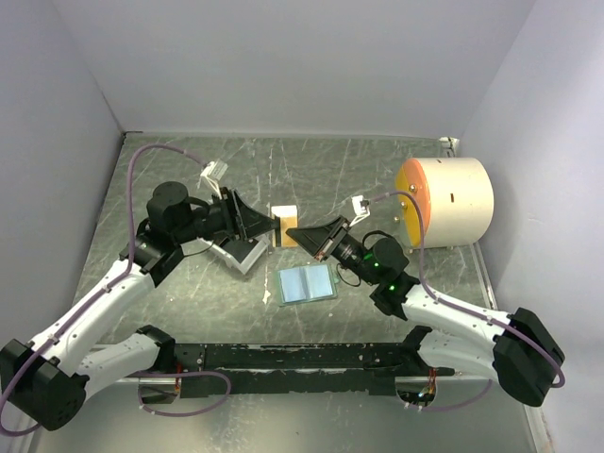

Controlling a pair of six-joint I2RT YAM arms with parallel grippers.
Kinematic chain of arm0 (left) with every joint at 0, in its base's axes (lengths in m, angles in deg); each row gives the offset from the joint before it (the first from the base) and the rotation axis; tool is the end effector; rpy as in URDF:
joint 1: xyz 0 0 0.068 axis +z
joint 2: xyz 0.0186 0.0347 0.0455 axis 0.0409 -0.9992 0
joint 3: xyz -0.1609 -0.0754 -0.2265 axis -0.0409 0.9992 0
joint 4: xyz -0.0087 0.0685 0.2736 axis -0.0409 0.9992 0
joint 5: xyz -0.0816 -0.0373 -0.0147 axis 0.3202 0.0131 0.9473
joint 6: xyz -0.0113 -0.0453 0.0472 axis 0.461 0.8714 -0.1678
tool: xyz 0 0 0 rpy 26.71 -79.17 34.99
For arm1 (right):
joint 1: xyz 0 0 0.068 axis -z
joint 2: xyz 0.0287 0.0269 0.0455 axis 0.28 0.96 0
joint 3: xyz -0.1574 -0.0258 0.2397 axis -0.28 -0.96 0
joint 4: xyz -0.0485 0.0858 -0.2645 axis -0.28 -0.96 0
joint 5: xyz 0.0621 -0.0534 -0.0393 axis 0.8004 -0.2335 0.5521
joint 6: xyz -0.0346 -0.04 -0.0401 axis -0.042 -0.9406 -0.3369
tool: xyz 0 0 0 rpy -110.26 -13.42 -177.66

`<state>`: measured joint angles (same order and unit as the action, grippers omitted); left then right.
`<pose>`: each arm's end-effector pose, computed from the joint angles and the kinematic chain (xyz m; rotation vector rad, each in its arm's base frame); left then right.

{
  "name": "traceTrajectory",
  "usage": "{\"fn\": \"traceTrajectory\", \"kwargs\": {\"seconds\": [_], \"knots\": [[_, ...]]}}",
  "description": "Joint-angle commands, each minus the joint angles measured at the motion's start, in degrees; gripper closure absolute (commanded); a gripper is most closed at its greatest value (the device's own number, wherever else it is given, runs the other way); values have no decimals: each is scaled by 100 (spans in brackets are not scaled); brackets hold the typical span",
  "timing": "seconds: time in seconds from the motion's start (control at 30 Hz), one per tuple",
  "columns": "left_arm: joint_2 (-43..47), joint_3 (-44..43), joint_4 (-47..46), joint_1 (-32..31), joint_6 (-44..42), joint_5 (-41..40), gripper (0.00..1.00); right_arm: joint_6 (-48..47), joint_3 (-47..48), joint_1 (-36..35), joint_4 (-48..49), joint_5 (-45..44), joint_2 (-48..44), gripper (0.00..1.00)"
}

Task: Put the credit cards into the card holder
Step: Pick up the credit card from the storage box.

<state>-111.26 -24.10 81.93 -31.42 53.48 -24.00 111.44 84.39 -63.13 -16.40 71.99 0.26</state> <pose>0.2107 -0.1511 0.3519 0.2813 1.8829 -1.3980 0.1718 0.1912 0.2812 0.1012 1.5831 1.6090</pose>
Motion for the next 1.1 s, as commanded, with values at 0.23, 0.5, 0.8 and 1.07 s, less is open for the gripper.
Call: {"fn": "traceTrajectory", "kwargs": {"seconds": [0.23, 0.5, 0.8, 1.07], "knots": [[110, 748, -1932, -1, 1153, 629, 53, 395, -169, 20, 551, 167, 26, 100], [106, 784, -1911, -1, 1131, 533, 93, 373, -252, 13, 74, 87, -108, 87], [57, 920, -1648, -1, 940, 330, 93, -211, -81, 33, -1682, -298, -646, 43], [-305, 931, -642, -68, 446, -349, 93, -1264, 402, 97, -4196, -1080, -870, 37]]}}
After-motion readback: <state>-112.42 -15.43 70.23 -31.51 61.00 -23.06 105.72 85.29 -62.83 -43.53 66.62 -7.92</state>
